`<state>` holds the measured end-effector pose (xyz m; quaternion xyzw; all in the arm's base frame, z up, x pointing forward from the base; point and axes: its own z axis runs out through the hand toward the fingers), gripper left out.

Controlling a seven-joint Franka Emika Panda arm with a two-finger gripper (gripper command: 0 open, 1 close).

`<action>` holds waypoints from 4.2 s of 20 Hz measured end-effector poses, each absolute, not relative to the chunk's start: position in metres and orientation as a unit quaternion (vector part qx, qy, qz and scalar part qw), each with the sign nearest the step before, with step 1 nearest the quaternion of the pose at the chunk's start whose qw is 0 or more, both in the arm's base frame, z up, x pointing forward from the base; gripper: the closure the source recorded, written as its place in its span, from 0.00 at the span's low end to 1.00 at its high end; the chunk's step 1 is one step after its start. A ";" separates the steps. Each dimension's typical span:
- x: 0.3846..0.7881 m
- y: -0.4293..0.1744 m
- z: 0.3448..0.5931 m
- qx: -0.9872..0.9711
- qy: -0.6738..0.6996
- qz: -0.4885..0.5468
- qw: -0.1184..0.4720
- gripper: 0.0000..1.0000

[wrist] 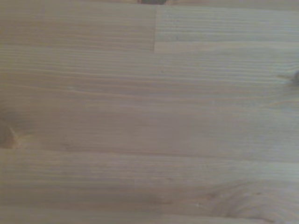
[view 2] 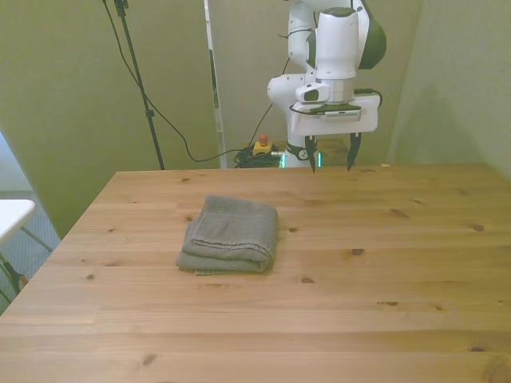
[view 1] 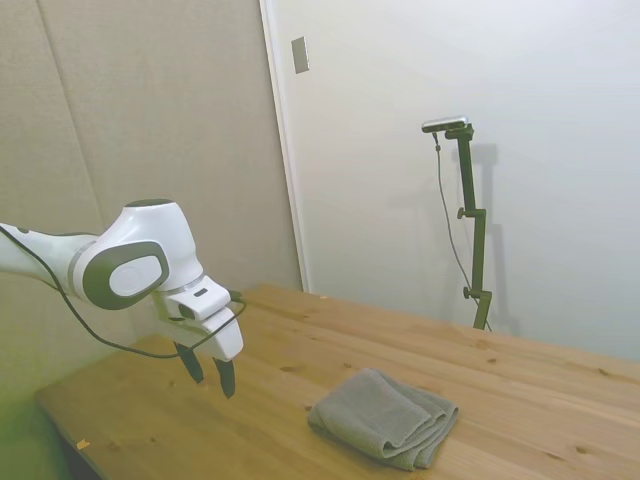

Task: Unfold the towel

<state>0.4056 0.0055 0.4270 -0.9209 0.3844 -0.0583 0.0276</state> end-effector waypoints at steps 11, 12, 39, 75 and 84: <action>0.442 -0.158 0.439 -0.874 0.478 -0.072 0.039 0.00; 0.445 -0.175 0.439 -0.871 0.484 -0.072 0.041 0.00; 0.446 -0.373 0.368 -0.832 0.482 -0.011 0.273 1.00; 0.455 -0.364 0.371 -0.847 0.445 -0.019 0.290 1.00; 0.502 -0.299 0.432 -0.868 0.398 -0.047 0.294 1.00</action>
